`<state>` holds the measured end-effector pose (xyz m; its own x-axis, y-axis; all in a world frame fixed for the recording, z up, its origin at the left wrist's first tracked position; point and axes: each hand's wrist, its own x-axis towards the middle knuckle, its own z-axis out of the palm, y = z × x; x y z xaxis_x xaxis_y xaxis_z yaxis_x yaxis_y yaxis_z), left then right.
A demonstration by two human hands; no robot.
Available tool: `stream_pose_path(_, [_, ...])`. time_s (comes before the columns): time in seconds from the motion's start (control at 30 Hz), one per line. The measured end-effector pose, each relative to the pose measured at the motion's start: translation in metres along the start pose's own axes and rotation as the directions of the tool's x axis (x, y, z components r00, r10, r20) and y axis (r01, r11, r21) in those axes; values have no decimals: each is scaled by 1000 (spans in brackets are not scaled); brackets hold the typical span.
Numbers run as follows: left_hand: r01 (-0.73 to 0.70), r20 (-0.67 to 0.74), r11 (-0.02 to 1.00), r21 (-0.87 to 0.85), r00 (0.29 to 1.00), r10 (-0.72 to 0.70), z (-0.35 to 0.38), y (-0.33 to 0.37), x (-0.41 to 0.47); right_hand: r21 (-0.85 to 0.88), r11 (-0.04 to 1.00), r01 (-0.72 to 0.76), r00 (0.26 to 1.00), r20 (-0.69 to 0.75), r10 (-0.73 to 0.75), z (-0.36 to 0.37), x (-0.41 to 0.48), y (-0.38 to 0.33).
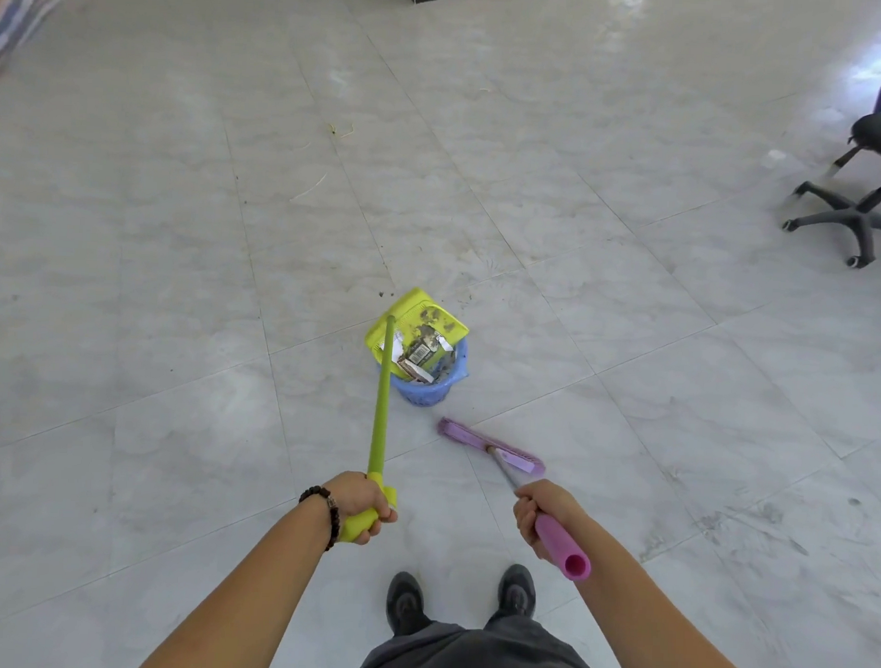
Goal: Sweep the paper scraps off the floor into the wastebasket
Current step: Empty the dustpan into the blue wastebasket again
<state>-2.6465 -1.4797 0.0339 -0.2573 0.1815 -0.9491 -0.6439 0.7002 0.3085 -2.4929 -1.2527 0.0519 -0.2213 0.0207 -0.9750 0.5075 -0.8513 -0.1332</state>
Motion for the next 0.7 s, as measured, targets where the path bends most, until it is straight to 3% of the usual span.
stream_pose_path(0.23, [-73,-58,997,13,996,74,-5,13,-10,26,992,121,992,-24,-120,-22,-26,8])
stream_pose_path(0.53, [-79,-13,997,-2,997,79,-1,43,-9,-171,915,366,928,-6,-372,-46,-52,13])
stream_pose_path(0.7, [-86,-4,995,-45,996,86,10,55,-5,-264,874,407,912,56,-407,-44,-62,6])
